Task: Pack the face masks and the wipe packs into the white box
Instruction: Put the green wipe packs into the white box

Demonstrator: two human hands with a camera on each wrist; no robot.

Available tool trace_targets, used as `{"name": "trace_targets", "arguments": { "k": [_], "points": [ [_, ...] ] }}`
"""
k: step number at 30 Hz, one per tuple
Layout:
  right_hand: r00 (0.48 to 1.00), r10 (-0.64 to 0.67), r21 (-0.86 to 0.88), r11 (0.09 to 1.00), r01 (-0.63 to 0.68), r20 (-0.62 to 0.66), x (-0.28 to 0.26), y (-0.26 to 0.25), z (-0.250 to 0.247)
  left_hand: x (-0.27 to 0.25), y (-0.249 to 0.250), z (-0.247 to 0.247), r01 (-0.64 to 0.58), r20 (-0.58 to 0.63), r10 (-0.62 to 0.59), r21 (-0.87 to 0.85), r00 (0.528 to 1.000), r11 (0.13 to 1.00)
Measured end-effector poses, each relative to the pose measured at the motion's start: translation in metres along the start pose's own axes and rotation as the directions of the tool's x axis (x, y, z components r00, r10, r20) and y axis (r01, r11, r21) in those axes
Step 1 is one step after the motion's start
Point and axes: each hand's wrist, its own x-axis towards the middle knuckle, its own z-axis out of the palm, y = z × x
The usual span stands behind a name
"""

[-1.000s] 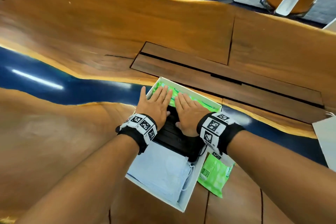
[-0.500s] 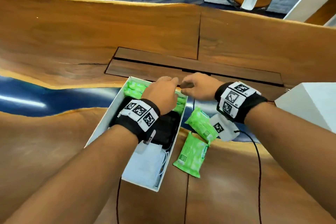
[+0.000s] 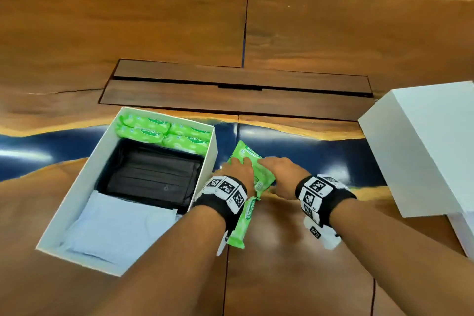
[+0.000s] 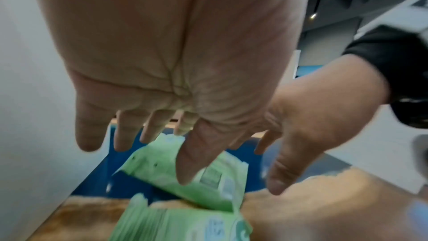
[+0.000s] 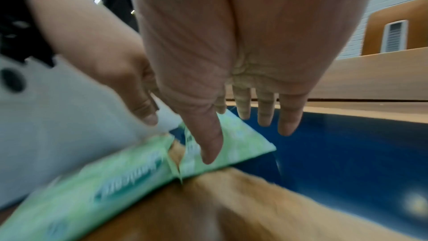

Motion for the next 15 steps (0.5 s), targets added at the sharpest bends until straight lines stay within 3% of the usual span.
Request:
{"name": "trace_targets", "arguments": {
  "k": [4, 8, 12, 15],
  "points": [
    [0.996, -0.066, 0.001, 0.998, 0.066, 0.055, -0.001, 0.016, 0.023, 0.02, 0.002, 0.008, 0.131, 0.057, -0.128, -0.052, 0.99, 0.99],
    [0.994, -0.107, 0.026, 0.994, 0.107, 0.006, 0.003, 0.025, 0.033, 0.032, 0.006, 0.014, 0.132, -0.042, -0.139, -0.142, 0.989, 0.981],
    [0.991, -0.128, 0.048, 0.991, 0.129, -0.027, 0.006, 0.038, 0.035, 0.039, 0.013, 0.017, 0.141, -0.032, -0.147, -0.144, 0.989, 0.98],
    [0.99, -0.135, 0.201, 0.97, 0.139, -0.032, 0.006, 0.056, 0.034, 0.043, 0.017, 0.014, 0.124, -0.054, -0.135, -0.173, 0.989, 0.977]
  ]
}}
